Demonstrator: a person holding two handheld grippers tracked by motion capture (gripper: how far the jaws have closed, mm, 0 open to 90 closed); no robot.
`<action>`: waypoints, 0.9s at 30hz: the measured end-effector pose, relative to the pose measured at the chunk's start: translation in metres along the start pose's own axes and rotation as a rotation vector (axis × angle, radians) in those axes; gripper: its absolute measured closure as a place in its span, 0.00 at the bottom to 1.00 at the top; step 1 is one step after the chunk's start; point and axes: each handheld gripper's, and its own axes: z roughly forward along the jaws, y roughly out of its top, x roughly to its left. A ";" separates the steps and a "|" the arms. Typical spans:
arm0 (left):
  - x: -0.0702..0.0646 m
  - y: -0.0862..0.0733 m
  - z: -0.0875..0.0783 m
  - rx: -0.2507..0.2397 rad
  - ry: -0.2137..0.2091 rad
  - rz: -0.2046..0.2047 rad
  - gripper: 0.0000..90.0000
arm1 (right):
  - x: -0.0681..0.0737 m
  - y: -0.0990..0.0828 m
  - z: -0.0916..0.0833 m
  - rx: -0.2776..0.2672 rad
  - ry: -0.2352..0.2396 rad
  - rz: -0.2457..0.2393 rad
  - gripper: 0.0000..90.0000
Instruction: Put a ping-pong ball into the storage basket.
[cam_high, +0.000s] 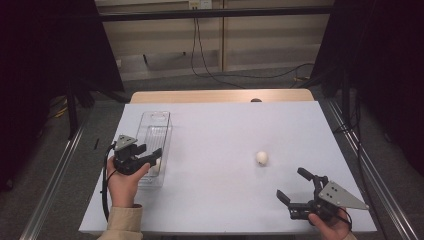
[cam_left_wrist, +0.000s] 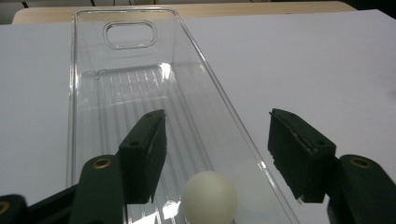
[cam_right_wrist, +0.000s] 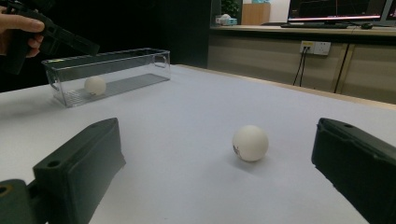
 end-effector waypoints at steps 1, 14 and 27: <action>-0.001 0.000 0.000 -0.006 -0.004 -0.001 0.39 | 0.000 0.000 0.000 0.000 0.000 0.000 0.02; -0.016 0.006 0.001 -0.011 -0.040 0.022 0.29 | 0.000 0.000 0.000 0.000 0.000 -0.001 0.02; -0.026 0.008 0.003 -0.028 -0.085 0.030 0.20 | 0.000 0.000 0.000 0.001 0.001 -0.003 0.01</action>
